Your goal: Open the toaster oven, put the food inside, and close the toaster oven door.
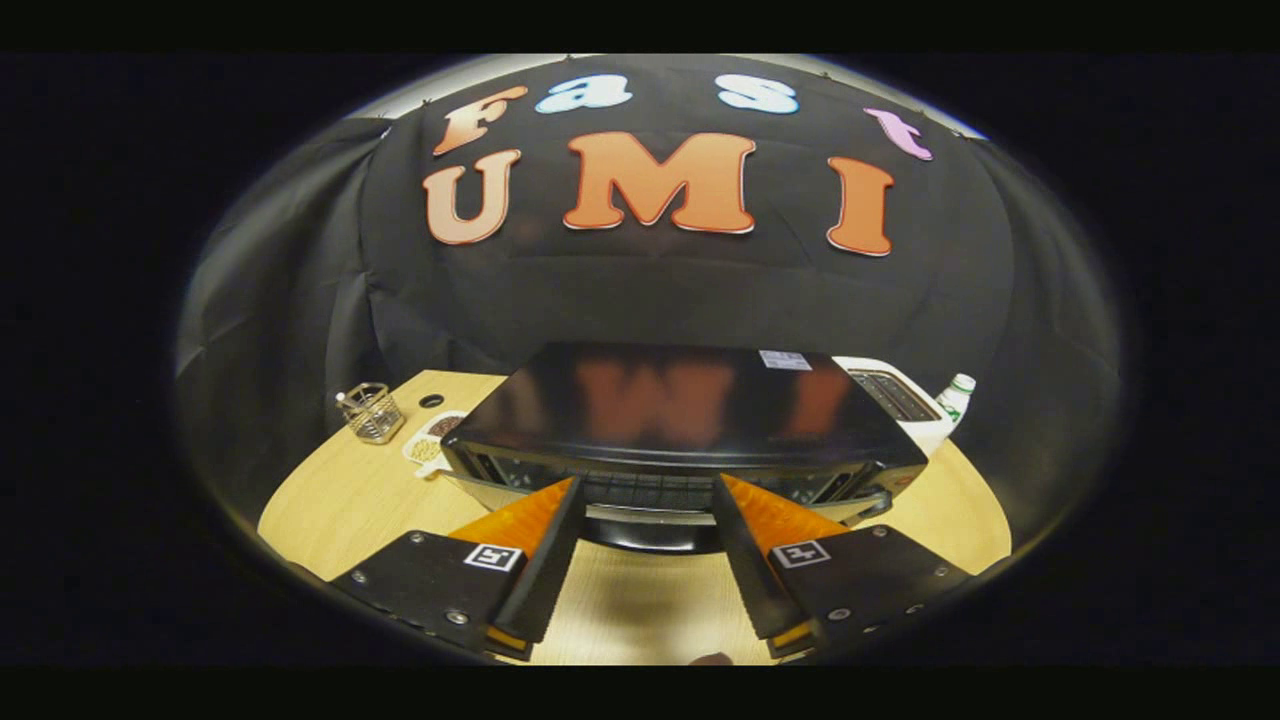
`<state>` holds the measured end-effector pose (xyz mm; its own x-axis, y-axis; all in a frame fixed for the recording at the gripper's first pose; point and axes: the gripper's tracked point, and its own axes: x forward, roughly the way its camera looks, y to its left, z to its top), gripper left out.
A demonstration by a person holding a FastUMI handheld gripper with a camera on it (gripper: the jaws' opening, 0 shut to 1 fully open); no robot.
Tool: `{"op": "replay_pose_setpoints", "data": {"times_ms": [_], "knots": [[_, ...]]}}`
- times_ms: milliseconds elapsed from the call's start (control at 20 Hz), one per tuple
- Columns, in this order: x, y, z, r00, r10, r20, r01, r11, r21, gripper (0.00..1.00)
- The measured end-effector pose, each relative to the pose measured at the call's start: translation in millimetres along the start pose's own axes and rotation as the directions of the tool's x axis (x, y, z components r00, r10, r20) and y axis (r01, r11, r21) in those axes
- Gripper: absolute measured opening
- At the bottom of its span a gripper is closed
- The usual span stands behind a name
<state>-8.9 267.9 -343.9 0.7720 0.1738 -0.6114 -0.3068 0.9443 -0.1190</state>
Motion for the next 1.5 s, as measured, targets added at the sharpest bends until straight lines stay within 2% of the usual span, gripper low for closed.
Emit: {"op": "replay_pose_setpoints", "data": {"times_ms": [250,550,900,1150,1250,1350,1500], "knots": [[-28,8,-46,0.99,0.082,-0.115,-0.086,0.996,-0.029,0.76],[-43,15,-110,0.938,0.172,-0.301,-0.147,0.983,0.106,0.76],[-31,5,-148,0.919,0.131,-0.371,-0.109,0.991,0.08,0.75],[-35,6,-186,0.872,0.114,-0.475,-0.116,0.993,0.027,0.75],[-32,7,-187,0.887,0.111,-0.449,-0.129,0.992,-0.009,0.75],[-32,8,-188,0.885,0.12,-0.451,-0.141,0.99,-0.014,0.75],[-38,7,-181,0.884,0.16,-0.44,-0.165,0.986,0.027,0.75]]}}
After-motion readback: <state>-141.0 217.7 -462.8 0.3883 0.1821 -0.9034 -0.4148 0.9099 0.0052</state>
